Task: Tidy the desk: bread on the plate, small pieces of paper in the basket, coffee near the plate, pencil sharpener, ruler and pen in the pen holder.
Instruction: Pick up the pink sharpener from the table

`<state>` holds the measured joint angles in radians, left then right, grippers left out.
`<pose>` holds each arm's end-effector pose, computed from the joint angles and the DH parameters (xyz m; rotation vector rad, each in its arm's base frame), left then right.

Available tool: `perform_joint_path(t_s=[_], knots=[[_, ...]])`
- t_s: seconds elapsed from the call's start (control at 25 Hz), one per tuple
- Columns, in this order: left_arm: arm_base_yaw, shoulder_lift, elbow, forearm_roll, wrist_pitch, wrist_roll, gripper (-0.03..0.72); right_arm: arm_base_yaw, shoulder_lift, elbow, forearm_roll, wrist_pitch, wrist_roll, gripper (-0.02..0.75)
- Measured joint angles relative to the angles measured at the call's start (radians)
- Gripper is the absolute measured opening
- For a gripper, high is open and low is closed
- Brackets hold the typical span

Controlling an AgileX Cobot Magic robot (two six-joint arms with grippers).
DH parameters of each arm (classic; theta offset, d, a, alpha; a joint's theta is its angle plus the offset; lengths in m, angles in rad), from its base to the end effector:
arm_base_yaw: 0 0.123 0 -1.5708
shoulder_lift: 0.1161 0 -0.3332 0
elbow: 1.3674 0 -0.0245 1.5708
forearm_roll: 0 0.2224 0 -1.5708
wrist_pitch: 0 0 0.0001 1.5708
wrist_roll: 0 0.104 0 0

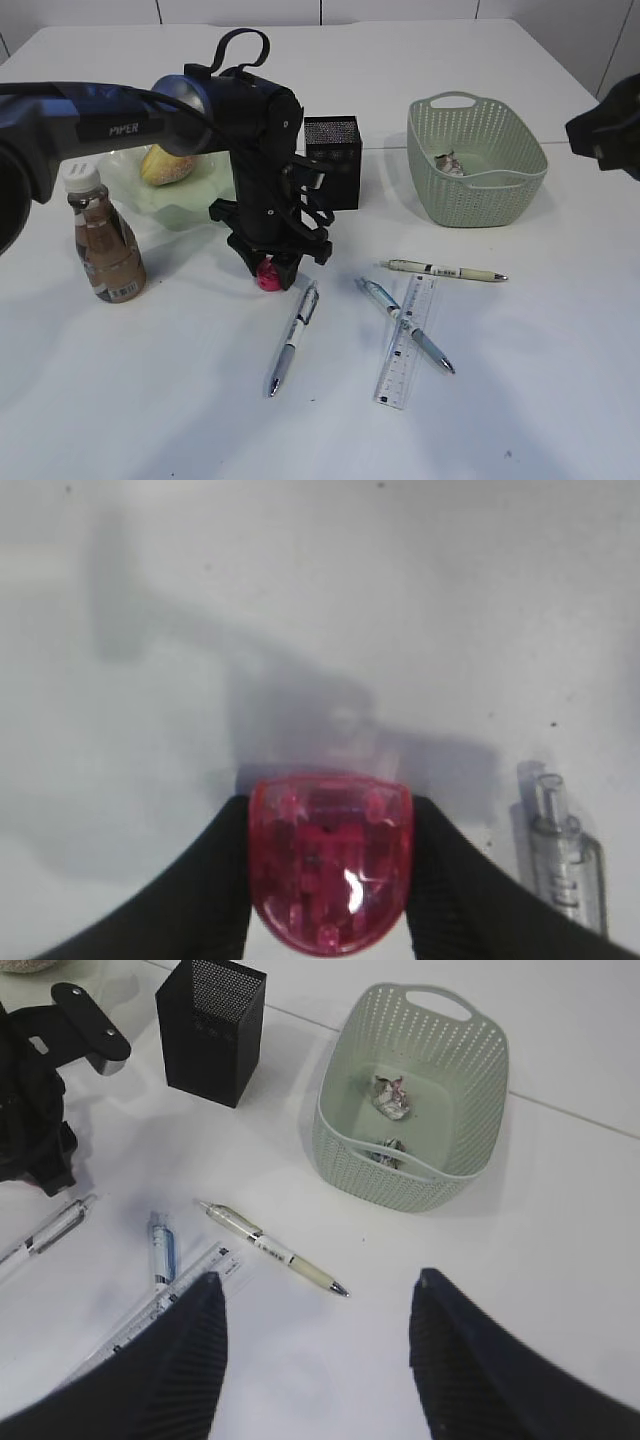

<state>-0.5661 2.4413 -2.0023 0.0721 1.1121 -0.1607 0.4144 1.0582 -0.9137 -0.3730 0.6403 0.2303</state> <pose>0.4309 -0.2659 0.1500 0.6496 2.9471 0.0362 0.1690 0.0496 0.3795 -0.4196 2.1764 -0.0575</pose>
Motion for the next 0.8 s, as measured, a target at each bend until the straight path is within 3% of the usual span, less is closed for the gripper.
perform_joint_path(t_s=[0.48,0.8], knots=[[0.0,0.009,-0.313,0.002,0.108,0.0,0.305,0.0,0.0,0.0,0.0,-0.005,0.0,0.46],[0.0,0.009,-0.405,0.002,0.078,-0.002,0.304,0.0,0.0,0.0,0.0,-0.019,0.0,0.46]])
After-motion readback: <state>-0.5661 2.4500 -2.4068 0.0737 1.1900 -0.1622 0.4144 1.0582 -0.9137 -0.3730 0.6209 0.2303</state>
